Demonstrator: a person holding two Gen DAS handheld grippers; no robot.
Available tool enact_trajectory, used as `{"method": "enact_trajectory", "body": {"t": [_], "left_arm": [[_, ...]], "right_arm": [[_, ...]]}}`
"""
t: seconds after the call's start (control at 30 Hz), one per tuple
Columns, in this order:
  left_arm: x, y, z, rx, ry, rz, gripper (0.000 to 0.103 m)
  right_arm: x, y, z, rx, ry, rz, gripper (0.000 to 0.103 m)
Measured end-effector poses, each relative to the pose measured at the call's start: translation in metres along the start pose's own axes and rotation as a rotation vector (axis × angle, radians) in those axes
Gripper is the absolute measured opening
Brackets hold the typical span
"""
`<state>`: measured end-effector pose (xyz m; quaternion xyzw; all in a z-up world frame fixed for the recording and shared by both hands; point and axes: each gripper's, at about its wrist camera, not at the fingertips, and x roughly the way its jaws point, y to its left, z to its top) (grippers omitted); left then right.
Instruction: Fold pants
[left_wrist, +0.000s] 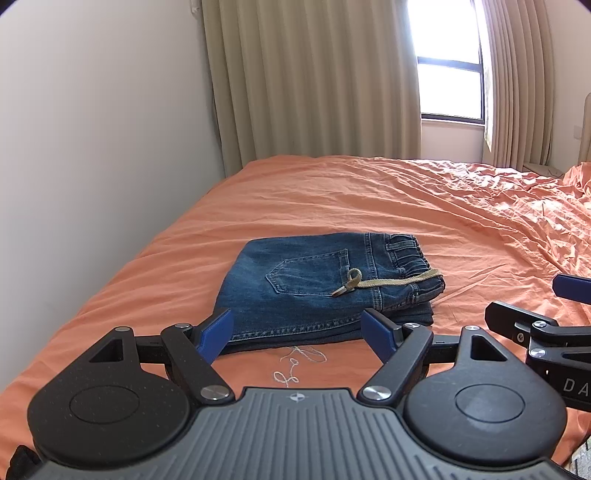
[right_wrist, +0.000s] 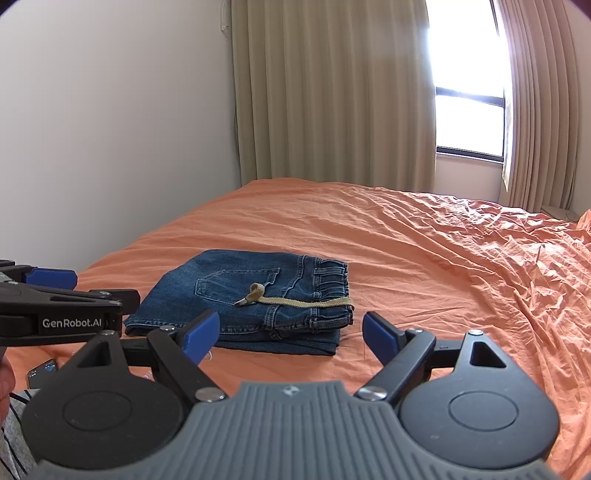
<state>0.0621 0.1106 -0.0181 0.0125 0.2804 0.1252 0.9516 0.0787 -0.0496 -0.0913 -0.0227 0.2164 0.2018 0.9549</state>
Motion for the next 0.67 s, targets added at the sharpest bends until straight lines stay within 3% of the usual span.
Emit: {"method": "enact_trajectory", "body": {"t": [0.67], "left_arm": [[-0.0061,-0.0017,0.0002,0.013,-0.017,-0.024,0.092]], "right_arm": [[-0.0041,0.0013,-0.0007,0.016,0.001,-0.007,0.081]]}}
